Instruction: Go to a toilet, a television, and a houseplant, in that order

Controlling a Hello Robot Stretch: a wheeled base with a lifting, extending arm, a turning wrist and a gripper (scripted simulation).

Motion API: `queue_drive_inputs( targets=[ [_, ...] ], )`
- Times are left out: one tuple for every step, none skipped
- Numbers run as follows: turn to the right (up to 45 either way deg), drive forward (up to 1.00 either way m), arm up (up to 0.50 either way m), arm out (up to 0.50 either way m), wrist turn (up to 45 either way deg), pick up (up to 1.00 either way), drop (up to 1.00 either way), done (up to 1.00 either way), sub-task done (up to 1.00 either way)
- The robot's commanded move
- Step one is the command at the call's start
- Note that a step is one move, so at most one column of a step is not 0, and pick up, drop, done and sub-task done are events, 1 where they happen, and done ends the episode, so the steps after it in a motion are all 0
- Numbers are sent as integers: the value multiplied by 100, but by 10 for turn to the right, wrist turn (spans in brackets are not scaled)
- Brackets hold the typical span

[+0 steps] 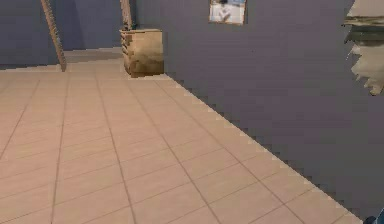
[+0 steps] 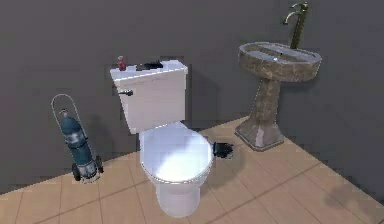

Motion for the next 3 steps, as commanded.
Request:
queue_drive_inputs(
  targets=[
    [-210, 0, 0, 0, 0, 0, 0, 0, 0],
    [-30, 0, 0, 0, 0, 0, 0, 0, 0],
    [0, 100, 0, 0, 0, 0, 0, 0, 0]
  ],
)
